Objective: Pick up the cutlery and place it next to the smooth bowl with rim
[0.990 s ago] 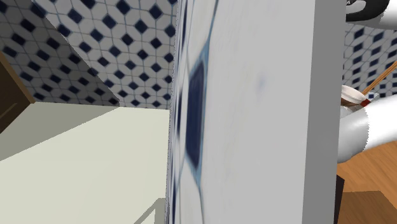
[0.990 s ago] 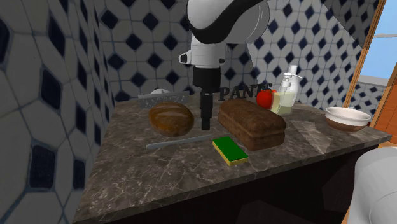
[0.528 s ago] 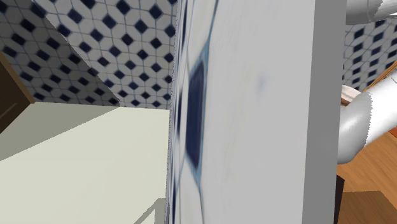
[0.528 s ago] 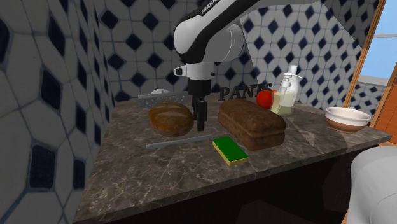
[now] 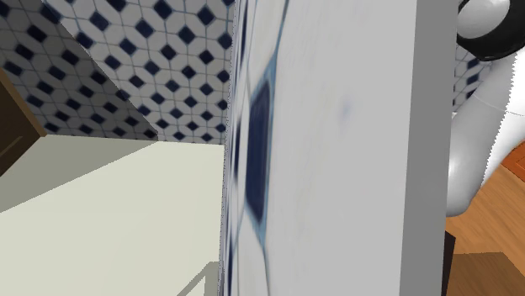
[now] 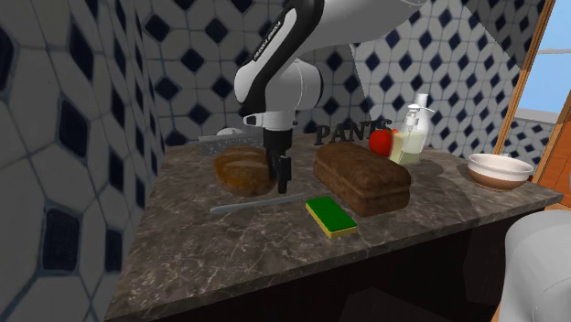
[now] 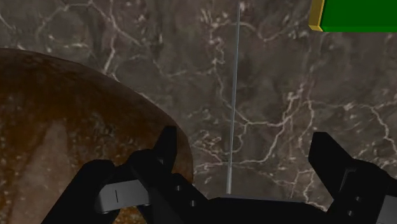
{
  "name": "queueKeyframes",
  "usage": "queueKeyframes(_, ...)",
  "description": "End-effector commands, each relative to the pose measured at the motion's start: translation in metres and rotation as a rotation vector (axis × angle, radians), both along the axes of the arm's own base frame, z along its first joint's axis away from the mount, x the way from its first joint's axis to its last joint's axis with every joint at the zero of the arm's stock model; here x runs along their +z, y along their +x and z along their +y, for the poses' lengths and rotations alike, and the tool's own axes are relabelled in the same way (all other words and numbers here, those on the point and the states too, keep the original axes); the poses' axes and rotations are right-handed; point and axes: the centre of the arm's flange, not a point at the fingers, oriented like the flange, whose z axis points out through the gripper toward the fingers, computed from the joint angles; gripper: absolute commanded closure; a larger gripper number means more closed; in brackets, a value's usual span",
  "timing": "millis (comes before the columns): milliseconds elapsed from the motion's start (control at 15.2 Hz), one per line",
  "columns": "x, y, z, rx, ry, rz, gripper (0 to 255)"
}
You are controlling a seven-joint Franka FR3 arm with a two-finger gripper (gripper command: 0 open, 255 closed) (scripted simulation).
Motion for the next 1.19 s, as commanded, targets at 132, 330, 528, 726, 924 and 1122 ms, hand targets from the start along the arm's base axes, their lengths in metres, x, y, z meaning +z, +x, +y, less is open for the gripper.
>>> queueKeyframes(132, -0.021, 0.001, -0.001, 0.005, 0.000, -0.001, 0)
queueKeyframes(330, -0.030, 0.001, -0.001, 0.005, 0.000, -0.001, 0)
queueKeyframes(528, -0.030, 0.001, -0.001, 0.005, 0.000, -0.001, 0)
queueKeyframes(726, -0.030, 0.001, -0.001, 0.005, 0.000, -0.001, 0)
queueKeyframes(924, -0.031, 0.002, 0.001, 0.005, 0.000, -0.001, 255)
queueKeyframes(1122, -0.030, 0.002, 0.000, 0.005, 0.000, -0.001, 255)
